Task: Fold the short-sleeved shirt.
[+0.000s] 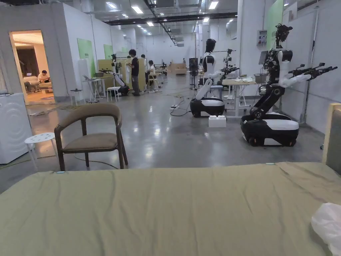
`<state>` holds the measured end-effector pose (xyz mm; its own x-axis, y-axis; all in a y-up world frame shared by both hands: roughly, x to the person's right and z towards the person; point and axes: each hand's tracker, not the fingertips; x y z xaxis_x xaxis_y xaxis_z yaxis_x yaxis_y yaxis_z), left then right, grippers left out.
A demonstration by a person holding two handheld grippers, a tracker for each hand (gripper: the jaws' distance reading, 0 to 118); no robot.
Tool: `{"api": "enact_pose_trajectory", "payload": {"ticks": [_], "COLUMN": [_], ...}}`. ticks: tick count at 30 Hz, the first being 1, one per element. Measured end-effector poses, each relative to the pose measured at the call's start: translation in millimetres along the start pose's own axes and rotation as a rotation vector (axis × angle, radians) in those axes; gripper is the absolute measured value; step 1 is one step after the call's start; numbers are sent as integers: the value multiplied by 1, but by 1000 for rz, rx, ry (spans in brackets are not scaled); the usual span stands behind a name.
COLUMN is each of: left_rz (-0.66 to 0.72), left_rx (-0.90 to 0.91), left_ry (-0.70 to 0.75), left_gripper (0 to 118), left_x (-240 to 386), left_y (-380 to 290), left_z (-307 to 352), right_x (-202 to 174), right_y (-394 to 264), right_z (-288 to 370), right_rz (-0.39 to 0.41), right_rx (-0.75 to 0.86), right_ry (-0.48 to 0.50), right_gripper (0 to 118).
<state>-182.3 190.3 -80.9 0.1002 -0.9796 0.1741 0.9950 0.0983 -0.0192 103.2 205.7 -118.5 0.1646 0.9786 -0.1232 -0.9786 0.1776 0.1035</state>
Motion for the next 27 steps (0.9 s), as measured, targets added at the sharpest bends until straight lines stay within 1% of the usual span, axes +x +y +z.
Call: {"api": "enact_pose_trajectory", "payload": {"ticks": [2, 3, 4, 5, 6, 7, 8, 9, 11, 12, 14, 15, 16, 17, 18, 19, 20, 23, 27], "left_rz": [-131, -157, -156, -123, -46, 47, 187, 360, 757, 921, 1268, 1377, 1495, 1604, 1674, 1697, 1684, 1608, 1597], "left_rx": [-9, -9, -8, -2, -4, -16, -28, -29, -10, 7, 67, 96, 126, 153, 173, 158, 142, 115, 122], "left_ry": [-51, -49, -46, -44, -46, -24, 9, 30, 43, 52, 50, 36, 2, -39, -60, -35, -13, 23, 20], "left_gripper": [0, 0, 0, 0, 0, 0, 0, 0, 0, 0, 0, 0, 0, 0, 0, 0, 0, 0, 0], "left_x": [20, 27, 31, 30, 23, 15, 1, -16, -51, -62, -76, -76, -74, -73, -71, -69, -68, -68, -69], "left_y": [-3, -3, -2, -2, 2, 5, 8, 6, -6, -13, -39, -49, -60, -67, -73, -76, -76, -72, -69], "left_z": [-2, -3, -3, -2, -3, -4, -5, -5, -3, -1, 5, 8, 9, 11, 12, 14, 15, 15, 16], "right_x": [-21, -31, -41, -46, -48, -44, -33, -23, -1, 7, 23, 25, 27, 27, 25, 25, 26, 28, 29], "right_y": [-4, -6, -7, -7, -7, -3, 0, 1, -4, -7, -20, -26, -32, -37, -41, -45, -48, -47, -47], "right_z": [0, 0, 0, 0, -1, -3, -5, -7, -11, -12, -10, -8, -6, -3, 1, 3, 5, 6, 4], "right_rz": [193, 276, 336, 379, 318, 207, 43, -113, -427, -566, -906, -1039, -1143, -1220, -1286, -1340, -1362, -1344, -1338], "right_rx": [30, 56, 82, 90, 72, 48, 37, 21, -30, -46, -85, -96, -116, -118, -94, -75, -61, -69, -74], "right_ry": [32, 37, 33, 34, 17, 6, 35, 47, 19, 15, -10, -11, -22, -36, -39, -34, -21, -34, -26], "right_gripper": [0, 0, 0, 0, 0, 0, 0, 0, 0, 0, 0, 0, 0, 0, 0, 0, 0, 0, 0]}}
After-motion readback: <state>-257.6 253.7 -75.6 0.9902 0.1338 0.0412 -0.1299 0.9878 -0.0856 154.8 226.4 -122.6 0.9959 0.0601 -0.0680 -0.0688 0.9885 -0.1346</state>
